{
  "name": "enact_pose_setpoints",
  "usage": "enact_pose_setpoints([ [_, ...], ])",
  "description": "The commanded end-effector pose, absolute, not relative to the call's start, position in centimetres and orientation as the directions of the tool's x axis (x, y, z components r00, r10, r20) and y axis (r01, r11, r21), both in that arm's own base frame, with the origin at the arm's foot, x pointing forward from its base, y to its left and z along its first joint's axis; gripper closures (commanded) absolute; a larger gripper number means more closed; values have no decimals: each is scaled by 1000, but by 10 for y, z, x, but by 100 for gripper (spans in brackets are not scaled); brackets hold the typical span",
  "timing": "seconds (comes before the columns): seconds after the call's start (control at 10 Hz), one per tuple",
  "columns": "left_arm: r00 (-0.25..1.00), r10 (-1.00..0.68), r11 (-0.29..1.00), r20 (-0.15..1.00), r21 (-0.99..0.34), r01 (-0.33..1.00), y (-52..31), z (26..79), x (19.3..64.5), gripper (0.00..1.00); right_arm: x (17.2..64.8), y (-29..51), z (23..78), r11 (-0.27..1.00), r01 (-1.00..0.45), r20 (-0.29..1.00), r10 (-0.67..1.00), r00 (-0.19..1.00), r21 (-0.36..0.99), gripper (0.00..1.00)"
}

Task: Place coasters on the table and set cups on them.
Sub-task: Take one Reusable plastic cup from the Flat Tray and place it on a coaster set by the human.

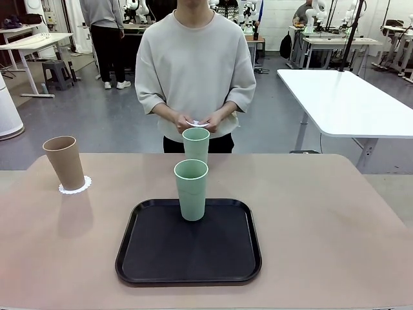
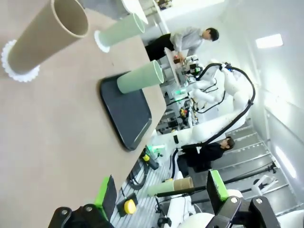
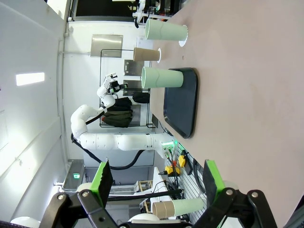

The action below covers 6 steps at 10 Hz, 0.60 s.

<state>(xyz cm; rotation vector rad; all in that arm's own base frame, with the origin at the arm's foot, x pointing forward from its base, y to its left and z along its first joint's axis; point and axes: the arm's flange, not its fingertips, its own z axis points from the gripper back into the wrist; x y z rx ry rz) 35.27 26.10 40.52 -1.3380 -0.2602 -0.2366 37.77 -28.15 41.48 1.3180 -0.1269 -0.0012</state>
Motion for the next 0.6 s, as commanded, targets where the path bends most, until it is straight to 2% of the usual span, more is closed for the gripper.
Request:
enact_pose_setpoints([
  [0.0, 944, -7, 204, 329, -924, 324, 276, 411, 368, 0, 380, -281, 415, 247, -74, 98, -86, 991, 966, 0],
  [0.5, 947, -13, 218, 320, -924, 315, 276, 406, 363, 0, 380, -281, 415, 247, -74, 98, -86, 991, 966, 0],
])
